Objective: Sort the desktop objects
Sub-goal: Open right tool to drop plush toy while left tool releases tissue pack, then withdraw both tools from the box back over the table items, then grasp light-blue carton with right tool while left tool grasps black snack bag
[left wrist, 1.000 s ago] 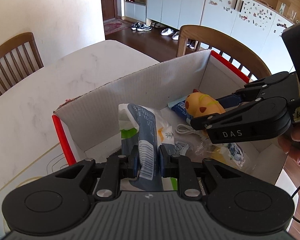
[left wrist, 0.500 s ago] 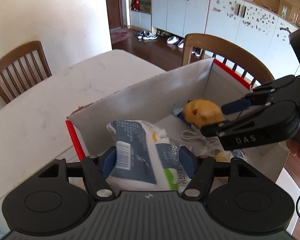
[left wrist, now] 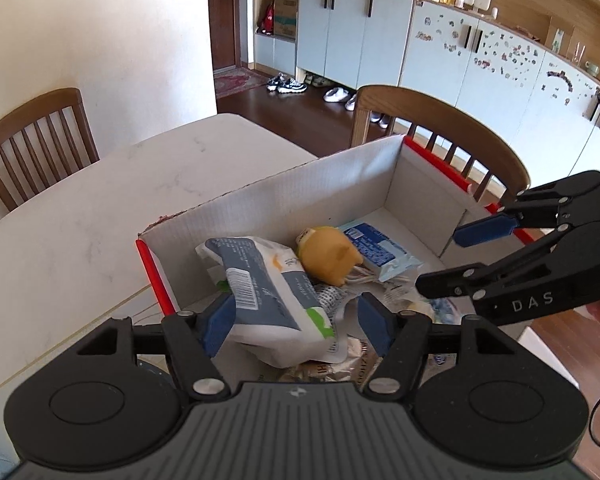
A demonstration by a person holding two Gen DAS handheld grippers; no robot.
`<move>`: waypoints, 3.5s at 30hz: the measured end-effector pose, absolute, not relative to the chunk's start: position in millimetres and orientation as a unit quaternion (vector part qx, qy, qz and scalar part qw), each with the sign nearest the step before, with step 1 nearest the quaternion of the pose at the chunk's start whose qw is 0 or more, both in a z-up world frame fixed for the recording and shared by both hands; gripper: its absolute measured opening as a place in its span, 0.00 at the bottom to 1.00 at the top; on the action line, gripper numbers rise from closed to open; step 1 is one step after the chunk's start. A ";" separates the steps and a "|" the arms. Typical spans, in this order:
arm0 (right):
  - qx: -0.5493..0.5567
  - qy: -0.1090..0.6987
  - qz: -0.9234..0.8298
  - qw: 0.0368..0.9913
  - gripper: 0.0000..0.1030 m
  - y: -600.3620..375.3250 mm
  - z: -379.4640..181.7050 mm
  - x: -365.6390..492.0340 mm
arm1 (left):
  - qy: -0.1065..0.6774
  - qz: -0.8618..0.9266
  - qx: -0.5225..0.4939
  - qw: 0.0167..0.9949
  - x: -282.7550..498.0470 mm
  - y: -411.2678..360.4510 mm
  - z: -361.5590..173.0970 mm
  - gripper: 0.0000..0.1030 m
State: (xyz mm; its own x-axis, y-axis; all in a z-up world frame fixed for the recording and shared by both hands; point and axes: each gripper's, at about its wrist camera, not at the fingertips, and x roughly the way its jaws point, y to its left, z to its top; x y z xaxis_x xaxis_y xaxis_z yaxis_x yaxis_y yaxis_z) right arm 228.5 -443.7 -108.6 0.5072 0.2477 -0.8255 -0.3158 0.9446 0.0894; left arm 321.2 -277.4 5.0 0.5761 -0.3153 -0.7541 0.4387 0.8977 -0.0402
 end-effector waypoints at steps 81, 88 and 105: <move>-0.068 0.402 0.293 0.865 0.80 -117.0 -97.4 170.3 | 0.367 -0.082 -0.043 0.926 201.4 65.1 -26.2 0.99; -0.071 0.409 0.301 0.859 0.80 -89.1 -111.1 176.7 | 0.372 -0.068 -0.037 0.925 207.8 90.2 -42.3 0.99; -0.080 0.433 0.311 0.843 0.78 -30.8 -155.8 203.3 | 0.381 -0.081 -0.030 0.921 238.8 118.6 -86.0 0.98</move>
